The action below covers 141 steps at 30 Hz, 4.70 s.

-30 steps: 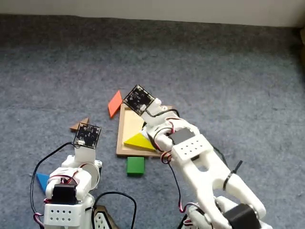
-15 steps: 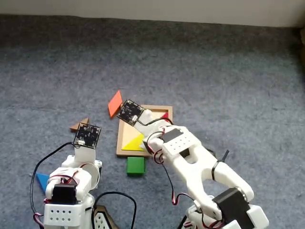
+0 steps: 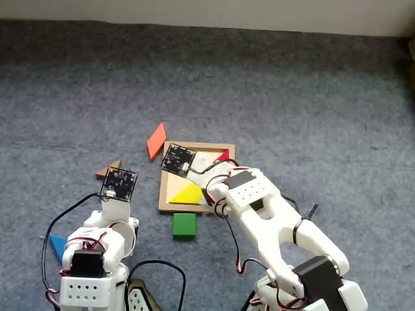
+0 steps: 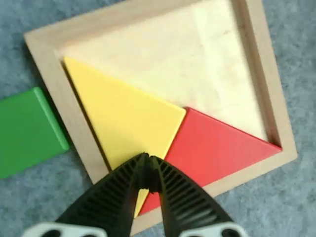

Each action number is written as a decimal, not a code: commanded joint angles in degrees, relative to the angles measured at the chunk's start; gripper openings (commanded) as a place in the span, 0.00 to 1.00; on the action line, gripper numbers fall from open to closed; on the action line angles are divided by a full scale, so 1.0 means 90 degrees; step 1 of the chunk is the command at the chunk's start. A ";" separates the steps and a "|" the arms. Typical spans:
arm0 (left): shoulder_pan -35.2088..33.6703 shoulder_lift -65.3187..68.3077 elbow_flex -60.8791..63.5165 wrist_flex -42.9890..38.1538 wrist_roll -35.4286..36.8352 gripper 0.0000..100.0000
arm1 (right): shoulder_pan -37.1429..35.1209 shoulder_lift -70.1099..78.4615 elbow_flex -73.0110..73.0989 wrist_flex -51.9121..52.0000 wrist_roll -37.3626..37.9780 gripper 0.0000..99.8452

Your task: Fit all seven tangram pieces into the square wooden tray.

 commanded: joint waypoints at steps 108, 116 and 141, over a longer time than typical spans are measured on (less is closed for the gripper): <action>0.0611 0.5172 -0.4947 0.1084 -0.1338 0.29 | 0.1998 -1.0281 0.6061 0.2564 -0.4376 0.01; 0.2291 0.6598 -0.5084 0.0615 0.0947 0.35 | 0.2007 -1.0281 0.6061 0.2564 -0.4376 0.01; 0.3179 1.0398 -0.5182 -0.1631 0.3048 0.30 | 0.2183 -1.0310 0.6061 0.2564 -0.4376 0.01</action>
